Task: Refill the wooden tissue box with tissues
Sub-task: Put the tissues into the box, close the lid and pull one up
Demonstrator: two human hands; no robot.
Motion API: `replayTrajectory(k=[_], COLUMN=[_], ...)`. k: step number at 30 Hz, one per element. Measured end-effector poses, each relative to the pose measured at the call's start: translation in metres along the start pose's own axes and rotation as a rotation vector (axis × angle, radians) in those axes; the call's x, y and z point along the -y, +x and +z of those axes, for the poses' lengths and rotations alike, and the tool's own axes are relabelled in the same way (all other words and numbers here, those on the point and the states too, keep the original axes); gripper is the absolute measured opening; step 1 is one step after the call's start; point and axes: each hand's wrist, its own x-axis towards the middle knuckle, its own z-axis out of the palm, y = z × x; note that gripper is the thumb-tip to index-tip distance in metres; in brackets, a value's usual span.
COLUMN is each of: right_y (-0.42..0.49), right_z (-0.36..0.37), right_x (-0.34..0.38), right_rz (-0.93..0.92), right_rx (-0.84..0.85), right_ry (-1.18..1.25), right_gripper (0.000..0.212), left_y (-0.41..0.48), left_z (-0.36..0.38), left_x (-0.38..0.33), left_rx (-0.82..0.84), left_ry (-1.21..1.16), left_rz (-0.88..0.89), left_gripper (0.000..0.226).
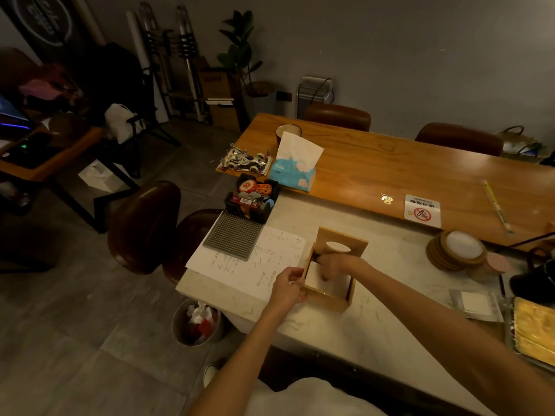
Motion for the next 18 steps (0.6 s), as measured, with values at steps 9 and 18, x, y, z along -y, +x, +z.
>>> replayTrajectory(k=[9,18], right_y=[0.000,-0.003], right_z=[0.010,0.014], right_x=[0.000,-0.007], right_rz=[0.008,-0.005], right_rx=[-0.079,-0.115], right_ry=[0.238,0.306], right_gripper=[0.038,0.038], left_y=[-0.005,-0.011], left_z=[0.005,0.012], left_x=[0.003,0.010], left_rx=[-0.045,-0.162], left_ry=[0.184,0.462], left_rz=[0.076,0.197], left_gripper=[0.024,0.022])
